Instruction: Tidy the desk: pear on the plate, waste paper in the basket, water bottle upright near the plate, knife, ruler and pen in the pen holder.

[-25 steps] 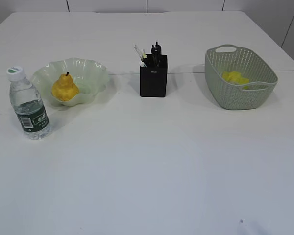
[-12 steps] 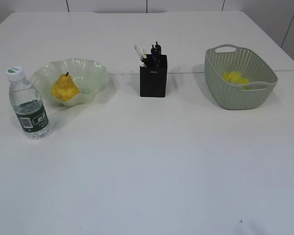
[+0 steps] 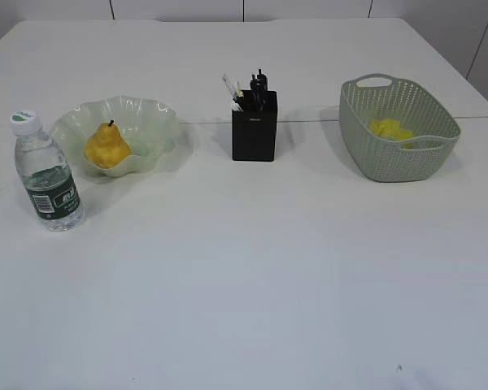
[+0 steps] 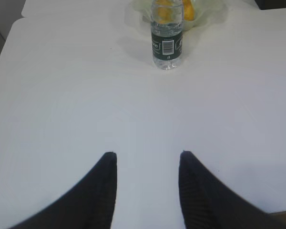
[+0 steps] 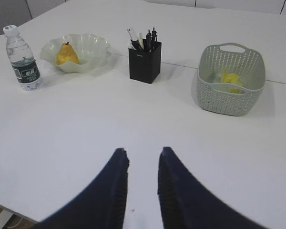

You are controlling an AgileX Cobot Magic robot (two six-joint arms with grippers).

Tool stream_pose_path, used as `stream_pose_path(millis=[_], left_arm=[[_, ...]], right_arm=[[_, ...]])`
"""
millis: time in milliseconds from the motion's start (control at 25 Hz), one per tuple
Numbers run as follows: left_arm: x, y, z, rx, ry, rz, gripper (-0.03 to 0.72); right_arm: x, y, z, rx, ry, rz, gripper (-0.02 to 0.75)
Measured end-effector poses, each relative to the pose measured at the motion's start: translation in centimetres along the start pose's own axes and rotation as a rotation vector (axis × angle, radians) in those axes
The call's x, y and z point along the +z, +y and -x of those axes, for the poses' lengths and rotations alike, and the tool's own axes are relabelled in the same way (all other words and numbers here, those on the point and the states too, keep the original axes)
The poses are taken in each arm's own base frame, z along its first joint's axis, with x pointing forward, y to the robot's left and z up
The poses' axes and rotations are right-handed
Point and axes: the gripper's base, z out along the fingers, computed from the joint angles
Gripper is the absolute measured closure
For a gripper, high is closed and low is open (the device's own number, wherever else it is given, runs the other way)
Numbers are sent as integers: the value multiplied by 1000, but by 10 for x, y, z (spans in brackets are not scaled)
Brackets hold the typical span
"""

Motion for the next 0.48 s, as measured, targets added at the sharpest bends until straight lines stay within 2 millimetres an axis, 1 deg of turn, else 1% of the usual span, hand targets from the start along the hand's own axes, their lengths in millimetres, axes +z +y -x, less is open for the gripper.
stream_pose_path(millis=[240,400,480], left_arm=[[0,0,0,1,-1,2,387],[0,0,0,1,-4,2,393],[0,0,0,-1,-4,2,395]], right_arm=[[-2,-4,-4,-33,21,-52,571],[-8,-3,-17,-16,27,-55,571],[-16,-3,-23,-8,-1,-66,571]])
